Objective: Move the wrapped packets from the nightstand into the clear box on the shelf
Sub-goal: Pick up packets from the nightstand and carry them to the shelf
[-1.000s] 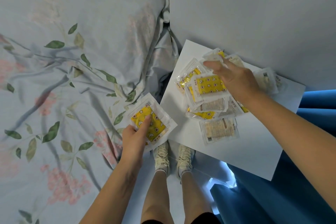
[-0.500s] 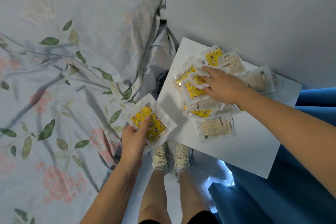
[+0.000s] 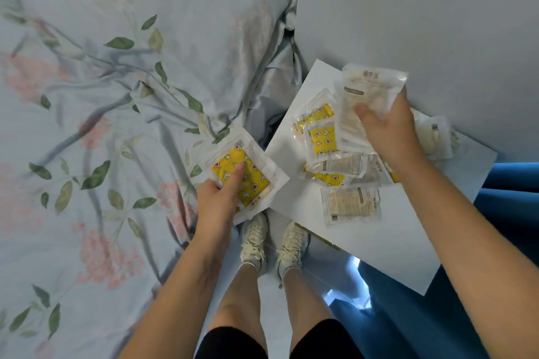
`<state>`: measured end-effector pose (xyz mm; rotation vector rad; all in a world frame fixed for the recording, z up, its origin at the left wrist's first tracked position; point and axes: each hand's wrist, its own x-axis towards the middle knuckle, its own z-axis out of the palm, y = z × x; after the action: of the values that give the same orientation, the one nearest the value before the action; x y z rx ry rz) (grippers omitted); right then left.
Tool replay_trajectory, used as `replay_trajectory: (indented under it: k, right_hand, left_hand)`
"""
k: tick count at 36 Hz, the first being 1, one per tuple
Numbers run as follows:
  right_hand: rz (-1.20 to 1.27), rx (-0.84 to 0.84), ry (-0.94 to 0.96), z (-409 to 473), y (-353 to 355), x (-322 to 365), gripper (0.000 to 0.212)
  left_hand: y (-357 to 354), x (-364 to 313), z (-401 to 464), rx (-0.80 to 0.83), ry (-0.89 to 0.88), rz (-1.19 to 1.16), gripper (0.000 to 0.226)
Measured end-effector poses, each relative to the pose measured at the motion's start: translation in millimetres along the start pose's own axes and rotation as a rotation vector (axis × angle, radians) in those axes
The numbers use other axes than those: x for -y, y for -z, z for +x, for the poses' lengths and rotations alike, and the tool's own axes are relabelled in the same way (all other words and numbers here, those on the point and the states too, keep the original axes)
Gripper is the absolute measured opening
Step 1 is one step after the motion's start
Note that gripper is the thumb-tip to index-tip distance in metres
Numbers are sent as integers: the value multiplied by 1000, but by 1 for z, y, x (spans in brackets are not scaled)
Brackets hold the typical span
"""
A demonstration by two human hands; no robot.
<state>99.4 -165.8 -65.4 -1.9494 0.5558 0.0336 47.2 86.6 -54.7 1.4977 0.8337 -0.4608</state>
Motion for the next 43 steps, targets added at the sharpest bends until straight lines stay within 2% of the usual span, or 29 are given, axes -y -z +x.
replay_trajectory:
  k: [2,4,6,8,11,13,20,23,24,27,29,33,35,36,39,43]
  right_hand:
    - [283,19,1,-23,6,20,62]
    - [472,59,-89,-50,11,39,72]
    - [590,116,-193,-77,15,59,79]
    - [647,215,-272,-101,18,79,72]
    - [638,364,-338,-137,22,107,47]
    - [609,450,-346,-159,23,125,42]
    - [505,574,-291,-239,11,181,74]
    - [426,638,-230,-286,-2,202,84]
    - [407,657,-217,-303,-7,208,79]
    - [401,730,-206,-372,-30,225,46]
    - [383,809,-209,-422,-46,234,34]
    - [269,980,-162,-521,-76,249,30]
    - [239,1055,-125,-567,-90,258,28]
    - [228,1093,-115,-590,-98,262,28]
    - [200,1205,-94,-652,-121,272,22]
    - [99,1344,-33,-726,-156,284,17]
  left_hand:
    - [1,-8,-13,-3,-21,-33,11]
    - [4,-17,-29,19,-52,-58,10]
    - [12,-27,-49,35,-95,-57,10]
    - [23,-37,-72,44,-124,-46,10]
    - [48,-45,-105,65,-165,-90,12]
    - [68,-49,-127,53,-165,-114,21]
    - [155,-33,-209,-58,-176,-237,29]
    - [197,-9,-245,-128,-175,-334,12]
    - [211,-1,-258,-145,-162,-378,8]
    - [272,33,-316,-215,-191,-486,8]
    - [315,58,-359,-281,-223,-541,9]
    - [393,113,-451,-381,-294,-669,7]
    - [425,139,-495,-434,-338,-689,35]
    - [438,152,-514,-473,-336,-692,40]
    - [473,188,-564,-617,-319,-707,13]
    - [508,229,-612,-795,-294,-783,11]
